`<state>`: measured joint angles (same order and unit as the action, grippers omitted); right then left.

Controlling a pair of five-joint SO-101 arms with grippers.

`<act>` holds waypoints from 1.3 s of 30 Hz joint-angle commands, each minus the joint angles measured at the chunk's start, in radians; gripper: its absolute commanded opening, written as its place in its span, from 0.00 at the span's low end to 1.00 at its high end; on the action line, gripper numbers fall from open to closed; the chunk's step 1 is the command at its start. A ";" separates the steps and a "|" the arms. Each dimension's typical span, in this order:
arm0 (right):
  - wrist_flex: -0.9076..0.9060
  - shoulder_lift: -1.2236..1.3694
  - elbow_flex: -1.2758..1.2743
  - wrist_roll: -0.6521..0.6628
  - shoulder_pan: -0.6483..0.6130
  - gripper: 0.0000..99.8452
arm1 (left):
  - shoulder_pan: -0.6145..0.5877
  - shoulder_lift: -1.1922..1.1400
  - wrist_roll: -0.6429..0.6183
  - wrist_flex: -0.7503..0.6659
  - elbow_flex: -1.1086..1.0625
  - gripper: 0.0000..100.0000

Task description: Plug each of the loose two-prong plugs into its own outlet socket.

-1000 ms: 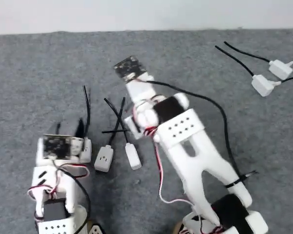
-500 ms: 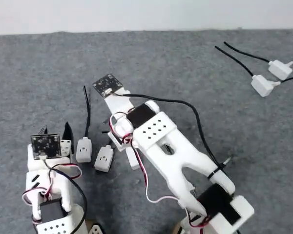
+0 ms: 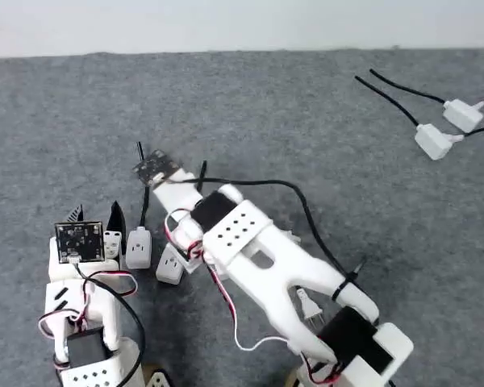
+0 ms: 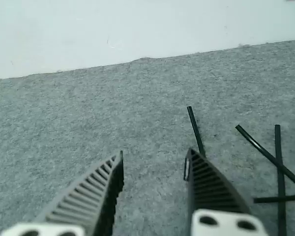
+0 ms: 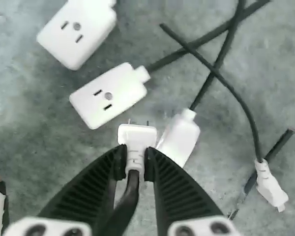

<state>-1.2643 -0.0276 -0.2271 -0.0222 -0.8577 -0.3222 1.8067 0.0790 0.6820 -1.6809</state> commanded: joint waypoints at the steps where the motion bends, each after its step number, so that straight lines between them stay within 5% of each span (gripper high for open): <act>1: 0.016 -0.005 0.038 0.014 -0.010 0.01 | 0.005 0.012 0.009 0.000 0.016 0.19; 14: -0.082 -0.042 0.011 0.114 0.223 0.01 | 0.003 0.012 0.009 0.000 0.016 0.19; 24: -0.101 -0.223 -0.003 0.114 0.143 0.01 | 0.003 0.012 0.009 0.000 0.016 0.19; 39: -0.196 -0.223 -0.086 0.187 0.259 0.01 | 0.003 0.012 0.009 0.000 0.016 0.19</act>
<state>-1.4500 -0.2025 -0.3176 0.1511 -0.6091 -0.3222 1.8067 0.0790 0.6820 -1.6809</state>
